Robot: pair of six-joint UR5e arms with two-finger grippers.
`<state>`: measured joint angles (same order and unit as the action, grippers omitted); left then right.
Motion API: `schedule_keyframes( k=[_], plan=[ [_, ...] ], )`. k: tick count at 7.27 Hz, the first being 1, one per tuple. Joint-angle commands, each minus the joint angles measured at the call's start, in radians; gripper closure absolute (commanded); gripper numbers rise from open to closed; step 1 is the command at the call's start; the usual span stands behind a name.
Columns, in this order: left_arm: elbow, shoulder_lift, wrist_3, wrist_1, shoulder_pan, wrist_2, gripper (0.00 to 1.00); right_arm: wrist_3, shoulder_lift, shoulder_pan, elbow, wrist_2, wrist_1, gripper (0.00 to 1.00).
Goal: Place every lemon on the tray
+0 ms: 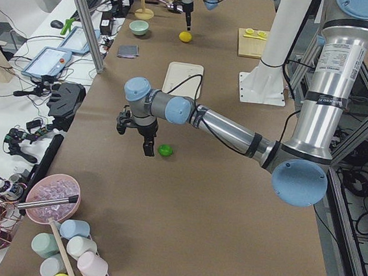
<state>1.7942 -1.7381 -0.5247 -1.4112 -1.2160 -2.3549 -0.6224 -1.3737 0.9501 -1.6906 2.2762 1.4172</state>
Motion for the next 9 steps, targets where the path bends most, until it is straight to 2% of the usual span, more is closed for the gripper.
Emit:
schedule_keyframes(
  k=[1, 4, 6, 9],
  plan=[
    [0.004, -0.005, -0.083, -0.050, 0.043, 0.003, 0.03, -0.002, 0.016, -0.002, 0.020, 0.000, -0.001, 0.02],
    [-0.013, -0.003, -0.103, -0.067, 0.094, 0.006, 0.04, -0.007, 0.086, -0.002, 0.092, 0.000, -0.001, 0.02],
    [-0.086, -0.005, -0.220, -0.231, 0.130, 0.006, 0.04, -0.005, 0.104, -0.002, 0.114, 0.000, -0.003, 0.02],
    [-0.121, -0.012, -0.259, -0.268, 0.188, 0.045, 0.04, -0.005, 0.116, -0.017, 0.152, 0.000, -0.003, 0.01]
  ],
)
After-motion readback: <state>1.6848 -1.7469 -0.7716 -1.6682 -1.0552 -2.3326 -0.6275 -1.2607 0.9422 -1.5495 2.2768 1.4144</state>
